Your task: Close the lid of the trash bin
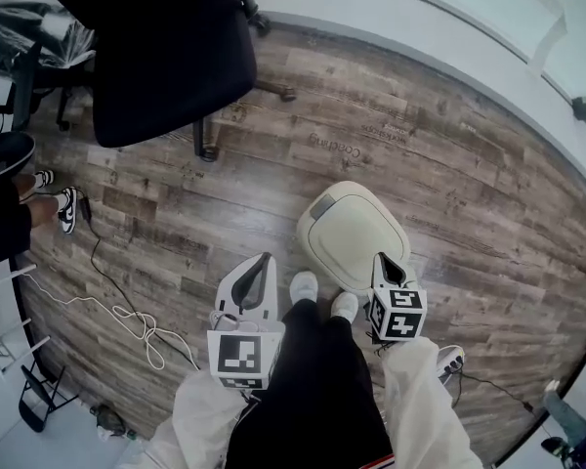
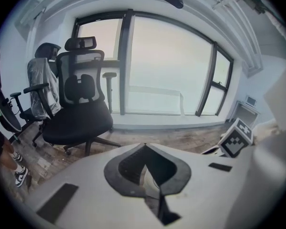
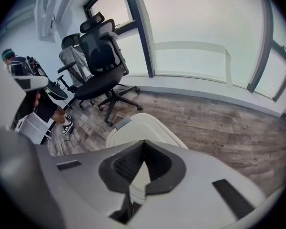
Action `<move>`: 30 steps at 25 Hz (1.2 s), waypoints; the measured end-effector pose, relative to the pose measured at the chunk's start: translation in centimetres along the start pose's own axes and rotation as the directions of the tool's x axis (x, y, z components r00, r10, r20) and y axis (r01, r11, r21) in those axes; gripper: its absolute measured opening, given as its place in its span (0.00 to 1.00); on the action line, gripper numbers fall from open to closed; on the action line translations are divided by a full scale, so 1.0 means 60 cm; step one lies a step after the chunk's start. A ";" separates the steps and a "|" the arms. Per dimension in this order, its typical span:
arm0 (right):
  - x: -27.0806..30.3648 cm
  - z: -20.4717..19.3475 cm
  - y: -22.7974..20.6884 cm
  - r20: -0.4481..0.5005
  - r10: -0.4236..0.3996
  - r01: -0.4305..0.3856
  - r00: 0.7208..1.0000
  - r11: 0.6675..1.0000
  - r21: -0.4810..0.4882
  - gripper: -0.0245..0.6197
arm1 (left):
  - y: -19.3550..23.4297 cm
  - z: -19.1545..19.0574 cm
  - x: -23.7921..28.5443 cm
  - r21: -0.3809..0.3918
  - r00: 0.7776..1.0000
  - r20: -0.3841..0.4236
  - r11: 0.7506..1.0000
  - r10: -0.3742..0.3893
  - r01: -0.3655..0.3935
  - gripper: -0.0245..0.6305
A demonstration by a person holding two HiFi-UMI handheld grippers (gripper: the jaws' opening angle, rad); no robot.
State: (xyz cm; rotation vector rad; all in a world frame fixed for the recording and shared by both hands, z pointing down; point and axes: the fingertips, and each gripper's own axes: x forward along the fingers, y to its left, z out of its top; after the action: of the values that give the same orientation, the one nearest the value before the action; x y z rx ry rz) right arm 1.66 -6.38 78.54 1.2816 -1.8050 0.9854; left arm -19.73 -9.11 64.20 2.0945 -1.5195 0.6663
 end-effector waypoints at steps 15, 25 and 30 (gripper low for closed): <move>-0.405 0.109 -0.044 0.252 -0.019 0.013 0.968 1.000 0.026 0.07 | -0.175 0.161 -0.174 0.042 0.997 0.072 0.999 -0.028 0.025 0.04; -0.675 0.214 -0.008 0.445 0.011 -0.015 0.896 1.000 0.006 0.07 | -0.251 0.312 -0.328 0.130 0.980 0.176 0.989 -0.092 0.070 0.04; -0.781 0.239 0.010 0.521 0.032 -0.038 0.853 0.999 0.001 0.07 | -0.297 0.379 -0.388 0.146 0.966 0.235 0.987 -0.106 0.073 0.04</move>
State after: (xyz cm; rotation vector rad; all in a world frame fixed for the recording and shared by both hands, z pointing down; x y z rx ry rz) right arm 11.78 0.96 31.17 1.6440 -2.2343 0.7017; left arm -6.41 -1.29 30.48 2.4073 -1.5308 0.5092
